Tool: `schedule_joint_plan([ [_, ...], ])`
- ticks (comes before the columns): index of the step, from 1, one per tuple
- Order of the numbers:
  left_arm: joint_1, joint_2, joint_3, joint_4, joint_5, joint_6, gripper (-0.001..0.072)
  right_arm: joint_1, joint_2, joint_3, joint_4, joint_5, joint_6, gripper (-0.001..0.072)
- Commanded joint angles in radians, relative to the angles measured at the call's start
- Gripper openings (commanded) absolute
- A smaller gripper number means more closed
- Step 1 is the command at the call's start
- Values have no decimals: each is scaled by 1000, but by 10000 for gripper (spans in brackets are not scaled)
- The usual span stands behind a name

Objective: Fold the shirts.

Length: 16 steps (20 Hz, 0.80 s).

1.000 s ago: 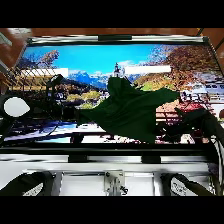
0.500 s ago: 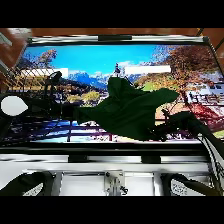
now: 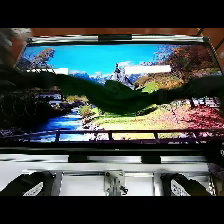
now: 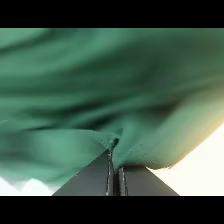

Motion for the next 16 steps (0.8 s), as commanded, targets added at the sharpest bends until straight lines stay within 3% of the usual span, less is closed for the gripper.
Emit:
schedule_joint_plan([
  [1,34,53,356,5,248,38,36,1,171,486,-156,142,-66,65],
  [4,31,114,563,-17,390,39,36,1,267,762,-154,386,-42,66],
  [7,32,189,580,-8,365,68,36,1,338,805,-161,426,10,66],
  [12,32,220,554,107,323,79,36,1,325,805,-255,173,118,66],
  [16,32,199,397,232,290,62,36,1,203,804,-295,-70,151,66],
])
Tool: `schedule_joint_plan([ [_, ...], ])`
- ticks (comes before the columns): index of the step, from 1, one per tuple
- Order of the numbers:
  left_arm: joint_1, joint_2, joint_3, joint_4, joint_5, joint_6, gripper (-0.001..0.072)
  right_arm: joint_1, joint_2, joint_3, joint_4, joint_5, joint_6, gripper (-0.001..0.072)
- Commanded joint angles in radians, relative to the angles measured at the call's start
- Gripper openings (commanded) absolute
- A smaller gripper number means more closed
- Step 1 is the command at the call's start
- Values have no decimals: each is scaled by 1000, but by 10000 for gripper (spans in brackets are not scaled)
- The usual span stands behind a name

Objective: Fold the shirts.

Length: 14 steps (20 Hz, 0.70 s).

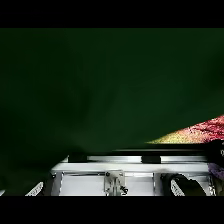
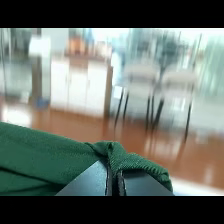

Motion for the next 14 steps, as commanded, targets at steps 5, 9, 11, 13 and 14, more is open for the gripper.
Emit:
schedule_joint_plan([
  [5,2,-100,-314,127,-18,-31,36,-1,-244,-208,-124,-375,113,66],
  [9,20,-244,-476,174,-17,-32,36,-1,-412,-441,-222,-163,117,66],
  [11,28,-342,-497,174,-17,-43,36,-1,-525,-452,-223,-30,183,66],
  [13,30,-430,-496,166,13,-85,36,-1,-603,-452,-223,90,251,66],
  [14,30,-465,-496,163,18,-100,36,-1,-634,-452,-222,140,283,66],
])
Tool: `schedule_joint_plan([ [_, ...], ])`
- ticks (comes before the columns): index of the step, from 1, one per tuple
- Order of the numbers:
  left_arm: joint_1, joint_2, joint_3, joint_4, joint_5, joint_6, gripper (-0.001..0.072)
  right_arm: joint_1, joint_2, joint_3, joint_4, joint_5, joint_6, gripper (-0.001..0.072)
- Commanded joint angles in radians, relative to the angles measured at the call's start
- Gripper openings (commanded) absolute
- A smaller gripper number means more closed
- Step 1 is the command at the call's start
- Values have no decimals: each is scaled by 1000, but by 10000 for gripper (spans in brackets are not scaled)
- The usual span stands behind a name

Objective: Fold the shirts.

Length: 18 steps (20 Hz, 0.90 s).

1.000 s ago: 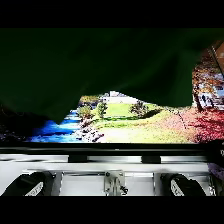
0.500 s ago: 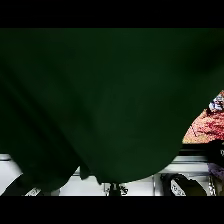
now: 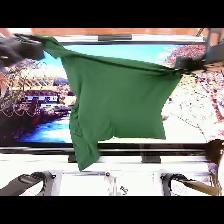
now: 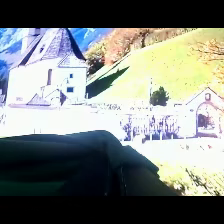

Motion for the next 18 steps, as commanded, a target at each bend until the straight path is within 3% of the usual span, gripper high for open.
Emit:
schedule_joint_plan([
  [1,5,-144,-26,-8,21,-54,36,-1,-134,-29,-17,218,122,66],
  [8,5,-319,-26,-237,10,-54,36,2,-229,-29,43,216,151,67],
  [9,5,-325,-26,-253,-10,-54,39,1,-229,-29,69,207,150,102],
  [10,7,-324,-25,-253,-43,-53,70,-6,-224,-18,81,183,150,290],
  [11,19,-320,-16,-244,-101,-53,176,-15,-219,6,80,135,132,521],
  [13,69,-315,31,-231,-285,-54,713,-47,-204,66,64,6,31,530],
  [16,198,-312,70,-227,-614,-53,706,-139,-164,105,-52,-206,-43,529],
  [18,291,-301,18,-227,-755,-50,539,-222,-159,97,-61,-344,-58,499],
])
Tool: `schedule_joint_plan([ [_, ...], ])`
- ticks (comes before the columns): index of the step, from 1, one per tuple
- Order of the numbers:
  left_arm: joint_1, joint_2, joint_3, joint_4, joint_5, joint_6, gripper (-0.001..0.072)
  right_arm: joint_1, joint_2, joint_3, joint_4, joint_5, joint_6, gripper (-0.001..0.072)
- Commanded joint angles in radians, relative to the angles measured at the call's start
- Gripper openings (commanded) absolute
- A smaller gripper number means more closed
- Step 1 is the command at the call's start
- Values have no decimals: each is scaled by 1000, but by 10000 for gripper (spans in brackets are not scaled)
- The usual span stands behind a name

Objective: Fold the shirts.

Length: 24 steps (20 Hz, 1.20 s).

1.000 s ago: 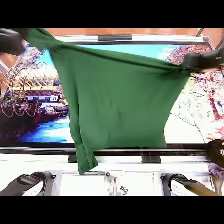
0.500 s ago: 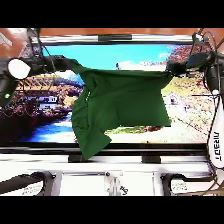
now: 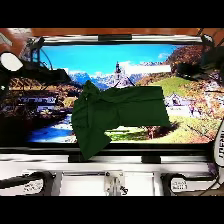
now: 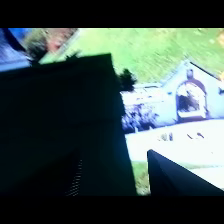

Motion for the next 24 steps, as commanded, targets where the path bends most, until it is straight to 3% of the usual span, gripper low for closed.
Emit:
schedule_joint_plan([
  [1,143,26,-83,-5,-292,4,533,-132,24,-16,5,-245,-54,498],
  [3,190,76,-267,-17,-280,17,546,-202,43,-108,110,-269,-62,499],
  [5,213,97,-449,-72,-249,82,612,-238,53,-205,174,-280,-81,500],
  [9,214,95,-643,-205,-30,178,609,-217,53,-306,203,-274,-109,500],
  [12,214,81,-672,-294,65,244,607,-193,53,-311,204,-233,-113,500],
  [20,161,-10,-673,-313,69,295,589,-192,53,-311,201,-224,-124,499],
  [22,143,-32,-673,-341,76,309,522,-192,53,-311,201,-231,-124,499],
  [24,129,-51,-673,-345,85,311,522,-192,53,-311,201,-236,-125,500],
])
